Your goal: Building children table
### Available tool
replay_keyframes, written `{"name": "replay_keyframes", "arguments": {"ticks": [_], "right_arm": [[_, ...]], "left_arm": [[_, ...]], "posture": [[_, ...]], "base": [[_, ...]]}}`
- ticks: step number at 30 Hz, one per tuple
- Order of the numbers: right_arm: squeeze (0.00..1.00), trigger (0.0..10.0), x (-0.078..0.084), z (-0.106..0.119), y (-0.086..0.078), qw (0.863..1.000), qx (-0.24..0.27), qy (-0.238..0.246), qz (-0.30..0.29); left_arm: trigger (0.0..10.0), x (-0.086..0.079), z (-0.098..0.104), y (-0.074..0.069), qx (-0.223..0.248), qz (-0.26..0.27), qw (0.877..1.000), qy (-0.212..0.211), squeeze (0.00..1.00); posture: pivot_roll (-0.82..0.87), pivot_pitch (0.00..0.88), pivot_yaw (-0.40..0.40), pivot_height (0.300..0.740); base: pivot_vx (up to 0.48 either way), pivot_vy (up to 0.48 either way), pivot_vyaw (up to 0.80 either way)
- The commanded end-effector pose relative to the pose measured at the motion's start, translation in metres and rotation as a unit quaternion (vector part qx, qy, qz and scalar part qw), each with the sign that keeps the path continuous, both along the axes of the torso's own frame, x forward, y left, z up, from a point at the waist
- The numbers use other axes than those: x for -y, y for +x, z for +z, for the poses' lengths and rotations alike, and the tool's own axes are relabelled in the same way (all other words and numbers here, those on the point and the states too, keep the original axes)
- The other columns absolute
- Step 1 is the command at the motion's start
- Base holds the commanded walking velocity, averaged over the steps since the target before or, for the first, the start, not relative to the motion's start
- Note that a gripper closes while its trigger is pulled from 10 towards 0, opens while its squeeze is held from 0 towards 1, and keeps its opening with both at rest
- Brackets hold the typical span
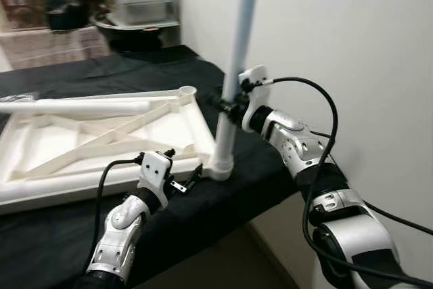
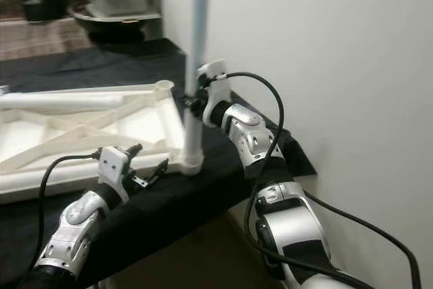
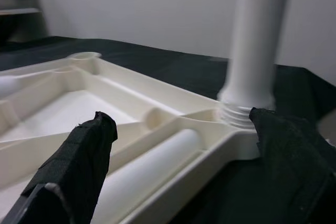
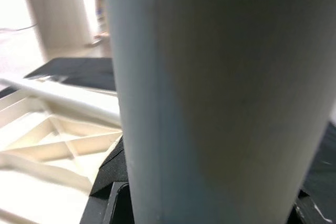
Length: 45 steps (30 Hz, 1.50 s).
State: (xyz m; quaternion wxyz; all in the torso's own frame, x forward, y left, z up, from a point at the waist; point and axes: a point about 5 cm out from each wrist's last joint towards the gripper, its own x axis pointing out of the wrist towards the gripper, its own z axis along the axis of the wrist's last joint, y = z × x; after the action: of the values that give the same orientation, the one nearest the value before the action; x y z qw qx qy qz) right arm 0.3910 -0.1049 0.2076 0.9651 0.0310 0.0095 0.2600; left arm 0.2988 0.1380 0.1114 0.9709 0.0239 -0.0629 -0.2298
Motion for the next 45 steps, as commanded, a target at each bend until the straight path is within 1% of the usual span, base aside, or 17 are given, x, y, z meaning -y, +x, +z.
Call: {"name": "replay_keyframes", "arguments": {"ticks": [1,7,8,9,10,15,17,28,29,30,31,34,35,38,43,44,45], "right_arm": [[0.0,10.0,-0.008,-0.03,-0.012,0.998,-0.057,-0.007,0.013],[0.0,10.0,-0.033,0.0,-0.029,0.989,0.016,0.078,0.121],[1.0,10.0,-0.027,0.006,-0.022,0.99,0.016,0.079,0.116],[1.0,10.0,-0.027,0.006,-0.022,0.99,0.016,0.079,0.116],[0.0,10.0,-0.022,0.014,-0.018,0.987,0.02,0.075,0.139],[0.0,10.0,-0.017,0.026,-0.022,0.978,0.049,0.07,0.191],[0.0,10.0,-0.008,0.032,-0.049,0.928,0.071,0.047,0.364],[0.0,10.0,-0.012,0.009,-0.07,0.863,0.039,0.015,0.503],[0.0,4.4,-0.015,0.005,-0.068,0.867,0.03,0.019,0.497],[0.0,4.4,-0.015,0.005,-0.068,0.867,0.03,0.019,0.497],[0.0,0.0,-0.019,-0.003,-0.063,0.883,0.015,0.011,0.47],[0.0,0.0,-0.023,-0.018,-0.044,0.933,-0.023,-0.002,0.358],[0.0,0.0,-0.022,-0.031,-0.026,0.972,-0.073,-0.005,0.225],[0.0,0.0,-0.009,-0.043,-0.011,0.993,-0.102,-0.004,0.061],[0.0,0.0,0.021,-0.068,-0.012,0.977,-0.154,0.013,-0.15],[0.0,10.0,0.013,-0.068,-0.017,0.98,-0.15,0.028,-0.129],[0.0,10.0,0.002,-0.063,-0.022,0.986,-0.134,0.041,-0.092]], "left_arm": [[10.0,0.004,-0.002,0.0,-0.005,-0.006,1.0,0.003,0.0],[10.0,0.005,-0.003,0.0,-0.008,-0.012,1.0,0.005,0.0],[10.0,0.004,-0.002,0.001,-0.006,-0.012,1.0,0.005,0.0],[10.0,0.004,-0.002,0.001,-0.006,-0.012,1.0,0.005,0.0],[10.0,0.003,-0.001,0.002,-0.005,-0.01,1.0,0.005,0.0],[10.0,0.003,-0.001,0.003,-0.005,-0.009,1.0,0.004,0.0],[10.0,0.002,-0.002,0.001,-0.005,-0.007,1.0,0.005,0.0],[10.0,-0.002,-0.001,-0.001,-0.004,-0.001,1.0,0.007,0.0],[10.0,-0.002,-0.002,-0.001,-0.004,-0.001,1.0,0.007,0.0],[10.0,-0.002,-0.002,-0.001,-0.004,-0.001,1.0,0.007,0.0],[10.0,-0.002,-0.002,-0.002,-0.005,-0.001,1.0,0.008,0.0],[10.0,-0.003,-0.003,-0.003,-0.006,-0.002,1.0,0.009,0.0],[10.0,-0.003,-0.003,-0.003,-0.007,-0.002,1.0,0.009,0.0],[10.0,-0.002,-0.003,-0.003,-0.007,-0.002,1.0,0.01,0.0],[10.0,-0.001,-0.003,-0.003,-0.008,-0.004,1.0,0.009,0.0],[10.0,-0.001,-0.004,-0.003,-0.009,-0.004,1.0,0.009,0.0],[10.0,-0.001,-0.004,-0.004,-0.01,-0.005,1.0,0.009,0.0]], "posture": [[0.02,0.0,-0.1,0.74],[0.01,0.0,-0.09,0.74],[0.01,0.0,-0.095,0.74],[0.01,0.0,-0.095,0.74],[0.01,0.0,-0.097,0.74],[0.01,0.0,-0.098,0.74],[0.02,0.0,-0.106,0.74],[0.04,0.0,-0.115,0.74],[0.04,0.0,-0.114,0.74],[0.04,0.0,-0.114,0.74],[0.04,0.0,-0.111,0.74],[0.04,0.0,-0.11,0.74],[0.04,0.0,-0.109,0.74],[0.03,0.0,-0.109,0.74],[0.03,0.0,-0.105,0.74],[0.02,0.0,-0.099,0.74],[0.02,0.0,-0.098,0.74]], "base": [[0.0,0.0,0.0],[0.0,0.0,0.0],[0.0,0.0,0.0],[0.0,0.0,0.0],[0.0,0.0,0.0],[0.0,0.0,0.0],[0.0,0.0,0.0],[0.0,0.0,0.0],[0.0,0.0,0.0],[0.0,0.0,0.0],[0.0,0.0,0.0],[0.0,0.0,0.0],[0.0,0.0,0.0],[0.0,0.0,0.0],[0.0,0.0,0.0],[0.0,0.0,0.0],[0.0,0.0,0.0]]}}
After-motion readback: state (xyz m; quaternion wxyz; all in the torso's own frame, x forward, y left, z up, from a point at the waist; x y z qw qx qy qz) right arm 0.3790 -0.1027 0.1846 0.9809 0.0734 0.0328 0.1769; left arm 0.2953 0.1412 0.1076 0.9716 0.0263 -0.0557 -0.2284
